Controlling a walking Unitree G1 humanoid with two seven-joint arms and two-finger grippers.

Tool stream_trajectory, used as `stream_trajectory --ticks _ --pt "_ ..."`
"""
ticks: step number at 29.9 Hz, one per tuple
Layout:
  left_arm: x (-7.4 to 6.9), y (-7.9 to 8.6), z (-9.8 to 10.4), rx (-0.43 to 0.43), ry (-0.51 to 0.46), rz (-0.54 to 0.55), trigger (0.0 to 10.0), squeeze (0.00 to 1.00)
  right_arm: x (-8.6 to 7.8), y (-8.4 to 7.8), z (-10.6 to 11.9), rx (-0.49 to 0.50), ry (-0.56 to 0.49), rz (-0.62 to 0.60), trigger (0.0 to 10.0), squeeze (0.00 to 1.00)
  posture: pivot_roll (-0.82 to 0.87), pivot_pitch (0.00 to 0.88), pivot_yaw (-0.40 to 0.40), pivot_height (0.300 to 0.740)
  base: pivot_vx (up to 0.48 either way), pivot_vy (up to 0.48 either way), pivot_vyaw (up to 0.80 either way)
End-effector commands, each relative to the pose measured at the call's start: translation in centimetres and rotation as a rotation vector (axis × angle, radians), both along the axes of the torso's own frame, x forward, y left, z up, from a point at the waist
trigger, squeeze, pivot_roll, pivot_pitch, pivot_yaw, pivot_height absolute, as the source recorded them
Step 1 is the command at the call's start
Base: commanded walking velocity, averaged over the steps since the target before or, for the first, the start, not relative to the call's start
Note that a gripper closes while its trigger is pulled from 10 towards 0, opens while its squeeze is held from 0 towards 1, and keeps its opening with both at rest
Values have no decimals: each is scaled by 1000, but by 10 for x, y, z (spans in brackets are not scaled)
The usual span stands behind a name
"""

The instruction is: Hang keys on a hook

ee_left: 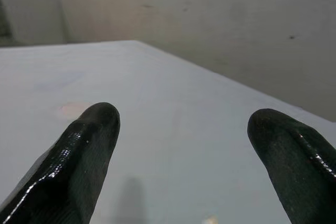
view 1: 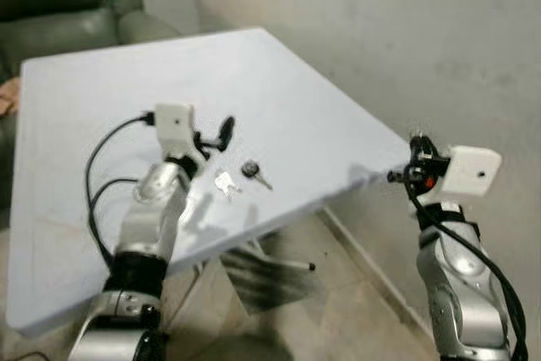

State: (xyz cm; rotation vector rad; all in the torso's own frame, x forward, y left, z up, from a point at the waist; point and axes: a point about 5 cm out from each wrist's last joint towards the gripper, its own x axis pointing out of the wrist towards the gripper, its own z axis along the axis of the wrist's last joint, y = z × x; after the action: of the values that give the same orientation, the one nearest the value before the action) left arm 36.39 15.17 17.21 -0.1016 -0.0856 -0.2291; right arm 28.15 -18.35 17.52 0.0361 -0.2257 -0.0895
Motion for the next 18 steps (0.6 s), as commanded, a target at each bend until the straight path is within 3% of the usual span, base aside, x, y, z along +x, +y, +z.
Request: stream_trajectory --ticks 1,18 --pt "-1 -17 3 19 -19 -66 10000 0 -2 -5 2 -6 -4 -24 10000 0 -86 51 25 727 0 0 -775" --pt "-7 -36 2 18 -17 -143 10000 0 -4 -5 0 -21 8 -26 10000 0 -84 68 28 727 0 0 -775"
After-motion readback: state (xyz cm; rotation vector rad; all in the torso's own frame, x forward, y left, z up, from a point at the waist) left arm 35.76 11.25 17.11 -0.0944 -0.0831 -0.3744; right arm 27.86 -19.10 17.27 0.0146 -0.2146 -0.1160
